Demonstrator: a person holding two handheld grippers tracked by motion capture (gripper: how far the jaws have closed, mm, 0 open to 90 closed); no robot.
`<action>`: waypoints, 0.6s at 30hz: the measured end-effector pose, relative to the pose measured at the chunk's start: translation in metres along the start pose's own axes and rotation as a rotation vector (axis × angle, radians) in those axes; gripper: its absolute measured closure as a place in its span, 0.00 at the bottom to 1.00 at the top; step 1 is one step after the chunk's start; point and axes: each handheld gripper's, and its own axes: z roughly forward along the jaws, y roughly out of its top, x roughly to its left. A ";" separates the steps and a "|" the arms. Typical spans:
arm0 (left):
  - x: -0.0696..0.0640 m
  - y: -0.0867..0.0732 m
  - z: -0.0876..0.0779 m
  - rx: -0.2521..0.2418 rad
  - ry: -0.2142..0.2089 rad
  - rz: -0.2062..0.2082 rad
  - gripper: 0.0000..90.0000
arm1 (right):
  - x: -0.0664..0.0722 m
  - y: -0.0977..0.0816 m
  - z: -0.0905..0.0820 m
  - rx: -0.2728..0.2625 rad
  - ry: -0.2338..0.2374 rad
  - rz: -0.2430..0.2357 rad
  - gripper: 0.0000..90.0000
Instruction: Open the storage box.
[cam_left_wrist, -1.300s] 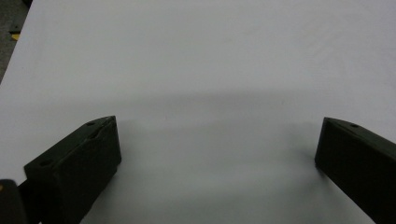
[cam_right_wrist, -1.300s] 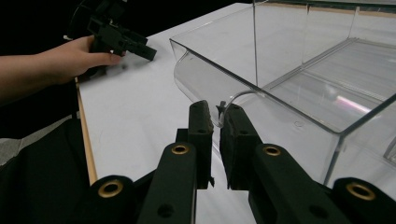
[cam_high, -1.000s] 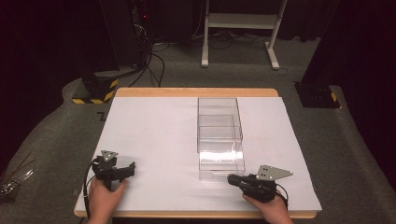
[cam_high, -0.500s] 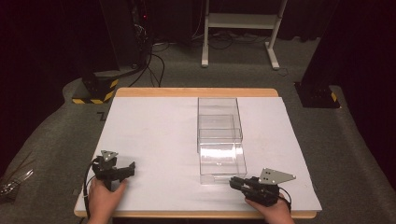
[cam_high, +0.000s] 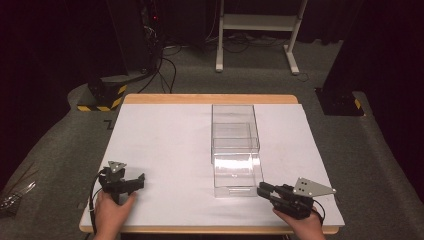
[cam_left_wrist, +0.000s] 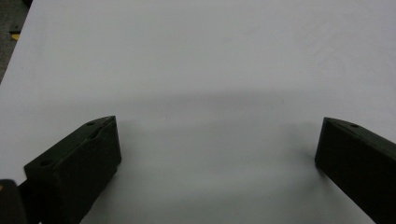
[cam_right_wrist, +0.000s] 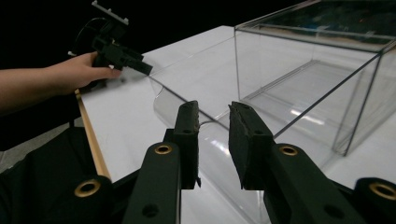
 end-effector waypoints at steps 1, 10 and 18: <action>0.000 0.000 0.000 0.000 0.000 0.000 0.00 | -0.001 0.002 -0.002 -0.008 -0.014 -0.001 0.81; 0.000 0.000 0.000 0.000 0.000 0.000 0.00 | -0.020 0.003 -0.010 -0.040 -0.163 0.006 0.77; 0.000 0.000 0.000 -0.001 0.000 0.000 0.00 | -0.047 -0.015 -0.012 -0.015 -0.298 0.063 0.77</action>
